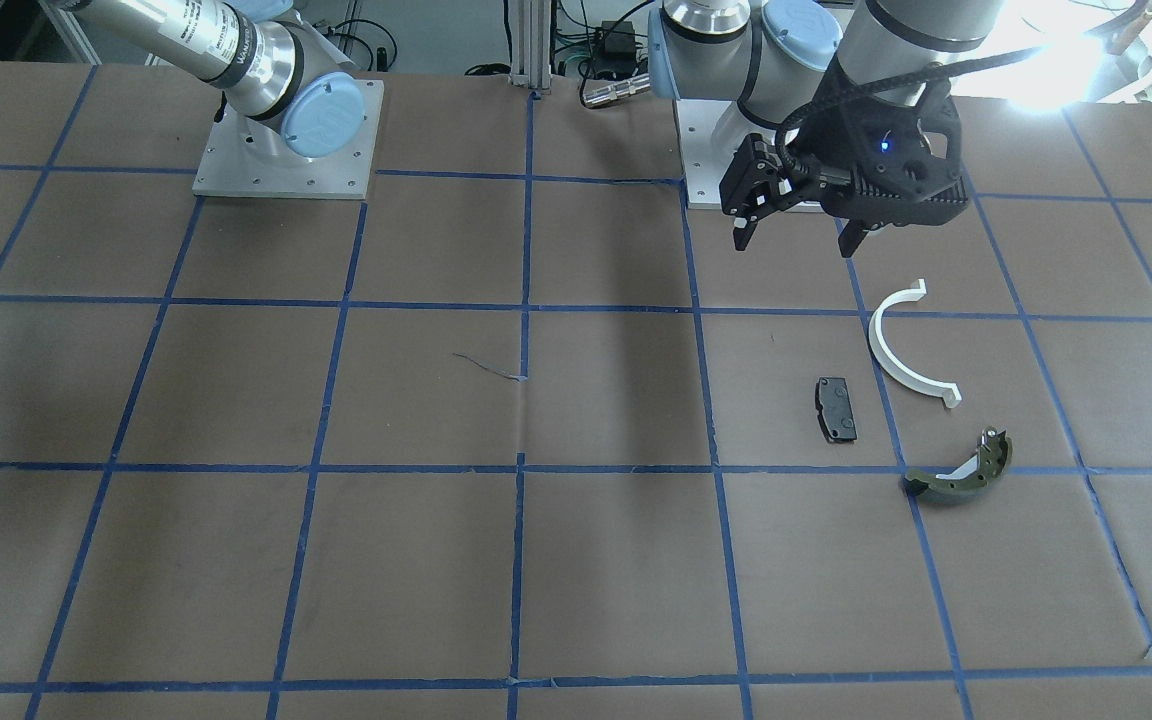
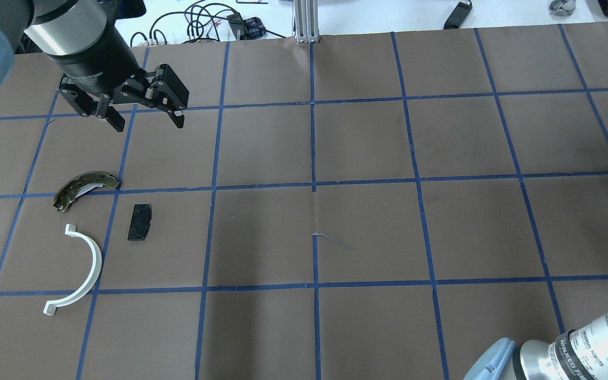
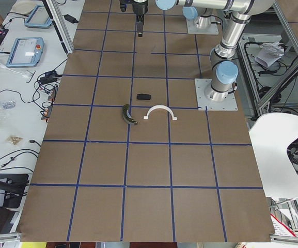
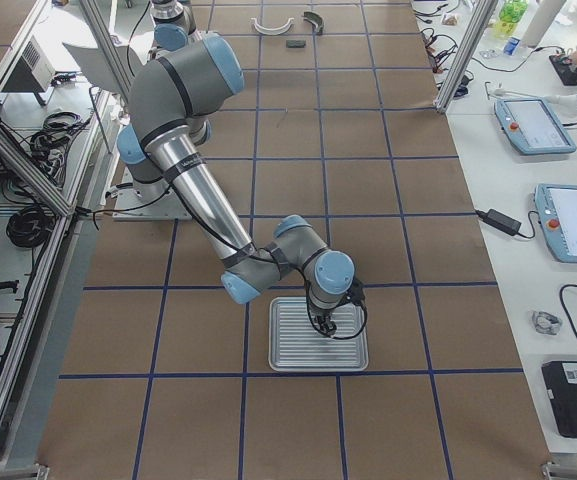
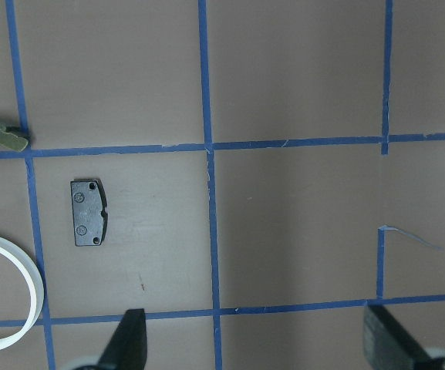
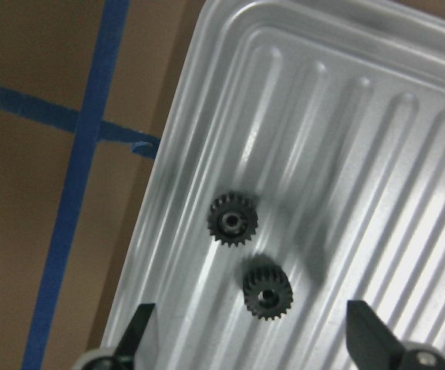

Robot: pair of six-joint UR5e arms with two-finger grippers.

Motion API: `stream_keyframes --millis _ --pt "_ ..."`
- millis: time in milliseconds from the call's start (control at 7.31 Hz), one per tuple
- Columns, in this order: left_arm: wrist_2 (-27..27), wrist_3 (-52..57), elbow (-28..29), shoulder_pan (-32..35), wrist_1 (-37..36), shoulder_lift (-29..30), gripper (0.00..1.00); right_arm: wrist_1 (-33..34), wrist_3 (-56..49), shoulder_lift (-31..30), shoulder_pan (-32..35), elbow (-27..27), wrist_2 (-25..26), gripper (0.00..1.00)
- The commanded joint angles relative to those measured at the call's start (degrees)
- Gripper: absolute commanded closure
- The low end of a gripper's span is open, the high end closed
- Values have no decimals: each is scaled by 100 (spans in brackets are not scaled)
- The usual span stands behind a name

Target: Place bearing gear from tray to pile

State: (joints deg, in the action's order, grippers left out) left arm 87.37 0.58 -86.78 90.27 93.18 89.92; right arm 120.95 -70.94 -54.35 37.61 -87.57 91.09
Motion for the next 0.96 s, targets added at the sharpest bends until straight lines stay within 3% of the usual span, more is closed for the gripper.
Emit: stream_keyframes --millis 0,137,274,411,684,821 --pt "-27 -22 -6 -1 7 8 0 8 10 47 1 21 40 26" --pt "-44 -40 -14 -1 59 35 0 8 10 56 1 12 41 39" --pt "34 12 3 -1 16 70 0 8 19 74 1 12 58 39" --pt "26 -5 -6 -1 7 53 0 8 63 91 1 38 75 47" --pt "17 21 3 -1 -19 61 0 8 124 100 1 82 251 76" --pt "17 -48 3 -1 -19 61 0 -27 142 100 1 82 260 86"
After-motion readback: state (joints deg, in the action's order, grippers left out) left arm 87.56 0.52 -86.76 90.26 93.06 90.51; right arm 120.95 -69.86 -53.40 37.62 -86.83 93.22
